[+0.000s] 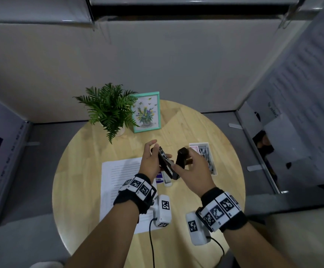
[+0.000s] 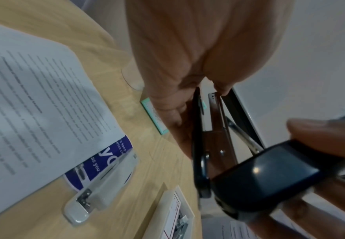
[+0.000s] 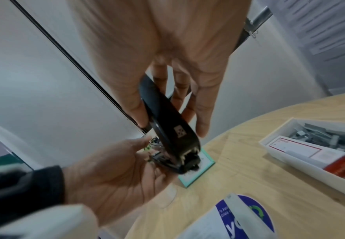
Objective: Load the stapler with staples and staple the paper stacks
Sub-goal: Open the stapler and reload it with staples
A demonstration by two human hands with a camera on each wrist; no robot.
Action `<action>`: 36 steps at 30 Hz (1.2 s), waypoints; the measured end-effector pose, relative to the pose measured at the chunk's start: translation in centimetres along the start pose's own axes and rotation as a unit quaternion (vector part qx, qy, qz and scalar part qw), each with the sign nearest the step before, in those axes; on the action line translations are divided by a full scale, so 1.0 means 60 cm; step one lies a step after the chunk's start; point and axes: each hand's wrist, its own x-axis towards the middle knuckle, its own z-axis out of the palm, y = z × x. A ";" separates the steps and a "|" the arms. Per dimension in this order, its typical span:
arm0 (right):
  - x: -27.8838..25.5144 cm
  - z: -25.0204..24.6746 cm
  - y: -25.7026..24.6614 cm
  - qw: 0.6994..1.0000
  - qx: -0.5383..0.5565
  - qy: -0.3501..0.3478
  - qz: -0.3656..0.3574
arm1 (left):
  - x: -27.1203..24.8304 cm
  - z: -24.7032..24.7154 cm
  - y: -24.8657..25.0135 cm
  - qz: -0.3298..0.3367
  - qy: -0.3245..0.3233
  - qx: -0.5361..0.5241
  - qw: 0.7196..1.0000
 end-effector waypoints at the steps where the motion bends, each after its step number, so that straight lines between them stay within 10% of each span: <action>1: -0.005 0.000 0.001 1.000 0.011 0.011 0.001 | 0.000 -0.001 0.000 0.004 0.003 -0.004 1.000; 18: -0.053 0.010 0.072 0.987 0.142 0.020 0.069 | 0.032 -0.049 -0.028 0.047 0.091 -0.026 0.994; 36: -0.052 -0.017 0.162 0.983 0.098 -0.067 0.141 | 0.054 0.008 -0.068 0.190 -0.032 0.235 0.953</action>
